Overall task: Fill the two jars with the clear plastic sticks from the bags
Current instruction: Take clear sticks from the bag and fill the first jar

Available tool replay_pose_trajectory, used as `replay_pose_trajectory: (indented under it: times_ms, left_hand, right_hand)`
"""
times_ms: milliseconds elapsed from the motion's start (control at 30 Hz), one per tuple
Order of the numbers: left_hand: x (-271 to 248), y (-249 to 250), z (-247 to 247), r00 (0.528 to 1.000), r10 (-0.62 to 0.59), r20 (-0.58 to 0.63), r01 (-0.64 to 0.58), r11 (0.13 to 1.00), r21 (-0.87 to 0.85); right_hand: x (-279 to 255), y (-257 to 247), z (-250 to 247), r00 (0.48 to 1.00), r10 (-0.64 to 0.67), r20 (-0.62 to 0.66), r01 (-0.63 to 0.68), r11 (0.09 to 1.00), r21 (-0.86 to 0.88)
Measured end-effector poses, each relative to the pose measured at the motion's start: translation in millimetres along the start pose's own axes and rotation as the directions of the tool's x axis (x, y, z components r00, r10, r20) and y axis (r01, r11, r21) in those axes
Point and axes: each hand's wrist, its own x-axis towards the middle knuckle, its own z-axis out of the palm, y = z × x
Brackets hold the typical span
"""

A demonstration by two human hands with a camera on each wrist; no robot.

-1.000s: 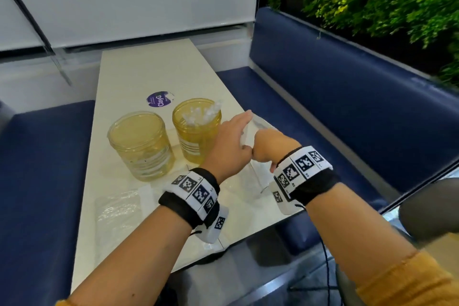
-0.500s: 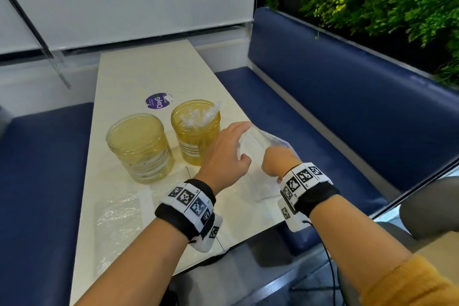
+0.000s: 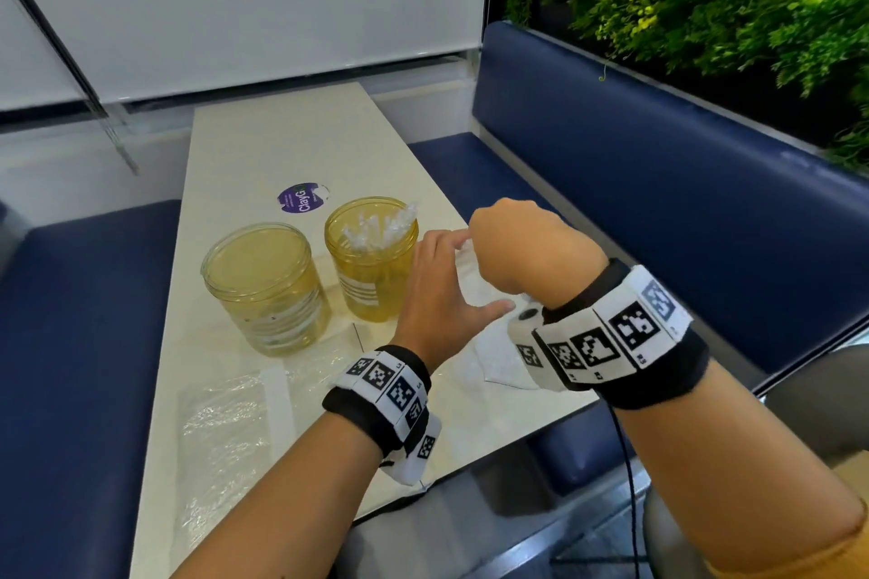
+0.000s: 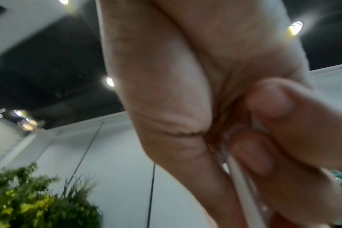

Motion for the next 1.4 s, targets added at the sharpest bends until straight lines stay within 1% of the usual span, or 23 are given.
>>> replay_pose_trajectory:
  times_ms: [100, 167, 267, 300, 333, 400, 433, 467, 533, 567, 600, 667, 700, 767, 833, 900, 967, 1000, 1067, 1167, 1267, 1333, 1400]
  left_hand:
    - [5, -1, 4, 0.993, -0.048, -0.11, 0.042, 0.998, -0.05]
    - [9, -2, 3, 0.988, -0.06, -0.142, 0.056, 0.998, -0.027]
    - [13, -7, 1, 0.99, -0.039, -0.137, 0.037, 0.999, -0.02]
    - [13, -8, 1, 0.99, -0.036, -0.136, 0.032, 0.999, -0.034]
    - [14, -9, 1, 0.989, -0.041, -0.139, 0.035, 0.998, -0.049]
    - [14, -10, 0, 0.987, -0.065, -0.149, 0.053, 0.995, -0.082]
    - [15, -10, -1, 0.985, -0.066, -0.159, 0.05, 0.993, -0.103]
    - [15, -9, -2, 0.984, -0.067, -0.166, 0.045, 0.991, -0.129]
    - [16, -5, -3, 0.98, -0.086, -0.177, 0.049, 0.978, -0.201]
    - [18, -4, -4, 0.978, -0.095, -0.185, 0.048, 0.97, -0.24]
    - [19, -5, -5, 0.974, -0.097, -0.205, 0.042, 0.965, -0.259]
    - [20, -9, -9, 0.971, -0.08, -0.224, 0.026, 0.972, -0.234]
    - [19, -11, -12, 0.975, -0.068, -0.212, 0.02, 0.975, -0.222]
    - [17, -16, -18, 0.979, -0.054, -0.195, 0.009, 0.974, -0.225]
    - [13, -17, -23, 0.98, -0.024, -0.2, -0.023, 0.972, -0.233]
    - [11, -17, -26, 0.977, -0.01, -0.213, -0.049, 0.961, -0.271]
    - [10, -15, -29, 0.973, -0.038, -0.227, -0.04, 0.943, -0.329]
    - [9, -17, -30, 0.972, -0.052, -0.227, -0.03, 0.938, -0.344]
    - [6, -23, -29, 0.973, -0.075, -0.219, -0.007, 0.936, -0.352]
    - [2, -30, -30, 0.969, -0.111, -0.22, 0.027, 0.936, -0.352]
    - [2, -30, -33, 0.972, -0.107, -0.209, 0.021, 0.926, -0.377]
    - [3, -33, -33, 0.97, -0.131, -0.207, 0.06, 0.946, -0.317]
    - [1, -37, -33, 0.957, -0.211, -0.198, 0.161, 0.957, -0.242]
  right_hand:
    - [-2, 0, -13, 0.994, -0.106, -0.038, 0.107, 0.994, 0.017]
    - [-1, 3, -17, 0.989, -0.134, -0.07, 0.139, 0.988, 0.073]
    - [0, 8, -19, 0.966, -0.13, -0.225, 0.173, 0.968, 0.184]
    - [-1, 8, -20, 0.944, -0.119, -0.307, 0.197, 0.952, 0.236]
    - [-1, 8, -21, 0.908, -0.106, -0.405, 0.234, 0.931, 0.279]
    - [3, 1, -19, 0.797, -0.104, -0.594, 0.356, 0.876, 0.324]
    - [8, -3, -15, 0.753, -0.117, -0.648, 0.421, 0.842, 0.337]
    - [15, -8, -8, 0.748, -0.144, -0.647, 0.463, 0.812, 0.355]
    - [28, -15, 10, 0.808, -0.218, -0.548, 0.49, 0.766, 0.417]
    - [33, -17, 17, 0.829, -0.236, -0.506, 0.498, 0.723, 0.479]
    - [36, -18, 22, 0.835, -0.247, -0.492, 0.515, 0.666, 0.54]
    - [37, -17, 26, 0.807, -0.217, -0.549, 0.561, 0.574, 0.597]
    - [38, -16, 28, 0.791, -0.169, -0.588, 0.567, 0.564, 0.6]
    - [41, -14, 31, 0.784, -0.095, -0.613, 0.531, 0.614, 0.584]
    - [44, -15, 35, 0.804, -0.131, -0.58, 0.51, 0.652, 0.561]
    - [46, -19, 40, 0.792, -0.183, -0.582, 0.534, 0.671, 0.515]
    - [47, -24, 43, 0.764, -0.206, -0.612, 0.532, 0.738, 0.415]
    - [47, -26, 44, 0.763, -0.212, -0.611, 0.515, 0.771, 0.375]
    - [49, -29, 44, 0.779, -0.216, -0.588, 0.492, 0.793, 0.36]
    - [49, -33, 40, 0.81, -0.248, -0.531, 0.488, 0.788, 0.375]
    - [42, -38, 26, 0.82, -0.276, -0.502, 0.514, 0.742, 0.43]
    - [43, -40, 14, 0.807, -0.271, -0.525, 0.539, 0.7, 0.468]
    - [46, -40, 0, 0.766, -0.264, -0.585, 0.59, 0.65, 0.479]
